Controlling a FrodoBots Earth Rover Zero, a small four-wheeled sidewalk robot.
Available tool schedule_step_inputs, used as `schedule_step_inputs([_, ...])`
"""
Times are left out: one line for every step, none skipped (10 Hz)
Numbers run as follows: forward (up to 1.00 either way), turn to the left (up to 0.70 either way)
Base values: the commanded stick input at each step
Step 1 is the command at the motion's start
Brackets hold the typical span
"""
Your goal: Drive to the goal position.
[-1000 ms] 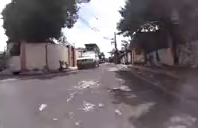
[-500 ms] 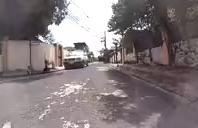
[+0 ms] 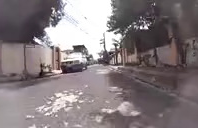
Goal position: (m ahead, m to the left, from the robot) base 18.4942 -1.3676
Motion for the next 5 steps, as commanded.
schedule_step_inputs([1.0,0.0])
schedule_step_inputs([1.0,0.0])
schedule_step_inputs([1.0,0.0])
schedule_step_inputs([1.0,0.0])
schedule_step_inputs([1.0,0.0])
